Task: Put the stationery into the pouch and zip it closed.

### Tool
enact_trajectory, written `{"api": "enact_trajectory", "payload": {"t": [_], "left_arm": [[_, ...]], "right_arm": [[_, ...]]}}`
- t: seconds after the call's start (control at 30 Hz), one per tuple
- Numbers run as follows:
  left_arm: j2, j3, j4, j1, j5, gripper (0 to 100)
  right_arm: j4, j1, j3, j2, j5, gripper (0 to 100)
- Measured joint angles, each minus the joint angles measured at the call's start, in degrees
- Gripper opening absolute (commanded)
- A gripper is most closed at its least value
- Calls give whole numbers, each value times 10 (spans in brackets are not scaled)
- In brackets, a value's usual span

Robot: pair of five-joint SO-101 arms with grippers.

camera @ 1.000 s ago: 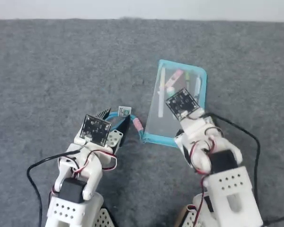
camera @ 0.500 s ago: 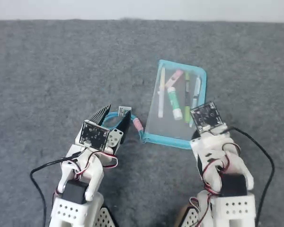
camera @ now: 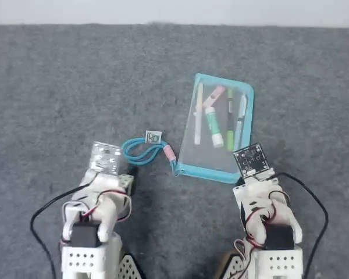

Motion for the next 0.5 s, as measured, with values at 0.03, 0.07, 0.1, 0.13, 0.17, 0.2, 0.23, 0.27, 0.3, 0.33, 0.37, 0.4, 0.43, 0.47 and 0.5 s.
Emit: {"api": "enact_trajectory", "payload": {"t": [0.03,0.07,0.1,0.13,0.17,0.2,0.23,0.27,0.3,0.33,0.37,0.4,0.43,0.47,0.5], "left_arm": [[0,0,16,-20,0,192],[0,0,25,-40,0,192],[0,0,26,-62,0,192],[0,0,27,-84,0,192],[0,0,28,-105,0,192],[0,0,28,-127,0,192],[0,0,28,-147,0,192],[0,0,28,-165,0,192],[0,0,28,-181,0,192],[0,0,28,-194,0,192],[0,0,28,-207,0,192],[0,0,28,-216,0,192],[0,0,28,-222,0,192],[0,0,28,-224,0,192],[0,0,28,-224,0,192]], "right_arm": [[0,1,5,-2,0,41],[0,4,13,-4,0,41],[0,17,21,0,0,41],[0,29,24,1,-1,41],[0,40,24,-2,0,41],[0,56,25,0,0,41],[0,76,25,0,0,41],[0,95,25,0,0,41],[0,115,25,0,0,41],[0,136,25,0,0,41],[0,160,25,0,0,41],[0,179,25,0,0,41],[0,198,25,0,0,41],[0,218,25,0,0,41],[7,236,25,0,0,41]]}}
